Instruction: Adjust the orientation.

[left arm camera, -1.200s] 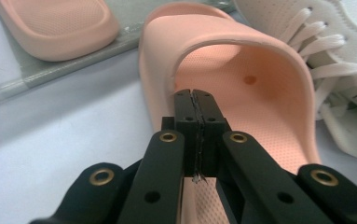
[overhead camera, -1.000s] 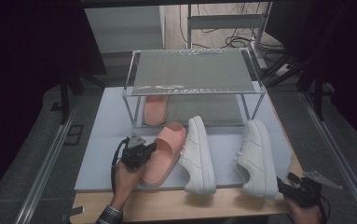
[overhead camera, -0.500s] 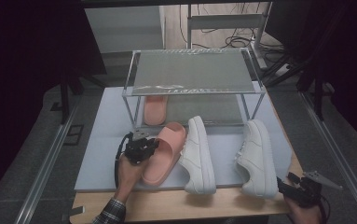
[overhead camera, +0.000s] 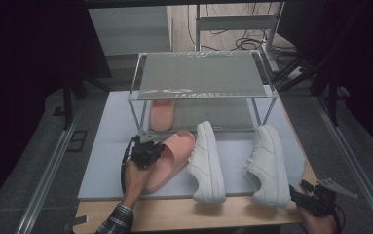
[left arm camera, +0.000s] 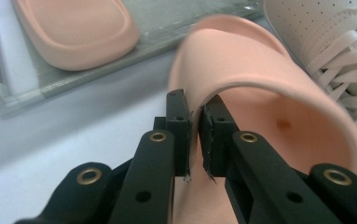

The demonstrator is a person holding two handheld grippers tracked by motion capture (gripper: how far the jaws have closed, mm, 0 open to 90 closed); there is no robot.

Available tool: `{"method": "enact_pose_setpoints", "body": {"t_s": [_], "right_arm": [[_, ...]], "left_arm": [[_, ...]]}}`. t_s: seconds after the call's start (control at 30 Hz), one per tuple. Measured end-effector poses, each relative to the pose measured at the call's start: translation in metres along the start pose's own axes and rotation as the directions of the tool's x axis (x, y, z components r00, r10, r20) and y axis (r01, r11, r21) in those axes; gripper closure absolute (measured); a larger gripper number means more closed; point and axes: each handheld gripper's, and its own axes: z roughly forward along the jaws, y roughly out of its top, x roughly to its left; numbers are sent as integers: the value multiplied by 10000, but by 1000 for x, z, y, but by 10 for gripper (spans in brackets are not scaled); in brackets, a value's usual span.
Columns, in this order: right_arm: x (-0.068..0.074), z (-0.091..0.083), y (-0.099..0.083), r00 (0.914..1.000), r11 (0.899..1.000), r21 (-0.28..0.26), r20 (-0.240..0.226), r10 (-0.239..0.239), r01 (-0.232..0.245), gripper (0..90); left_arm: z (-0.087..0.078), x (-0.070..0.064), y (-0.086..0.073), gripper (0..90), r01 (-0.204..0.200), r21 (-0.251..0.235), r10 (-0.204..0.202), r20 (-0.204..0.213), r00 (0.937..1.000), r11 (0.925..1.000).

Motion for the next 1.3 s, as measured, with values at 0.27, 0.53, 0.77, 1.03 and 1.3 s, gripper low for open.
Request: {"method": "enact_pose_setpoints", "body": {"t_s": [0.27,0.53,0.77,1.03,1.3], "right_arm": [[0,0,0,10000,10000,-1,0,0,0,206],[0,0,0,10000,10000,0,-1,0,0,206],[0,0,0,10000,10000,0,-9,-2,2,206],[0,0,0,10000,10000,3,-23,-7,7,206],[0,0,0,10000,10000,8,-53,-18,18,206]], "left_arm": [[-10,4,15,839,34,-234,-40,-249,9997,9997],[-4,5,35,835,291,-442,-318,-616,9976,9986],[11,6,51,832,718,-547,-767,-935,9927,9959],[36,5,64,829,1091,-892,-1209,-1389,9829,9900],[60,0,70,828,1330,-1455,-1577,-1740,9720,9804]]}}
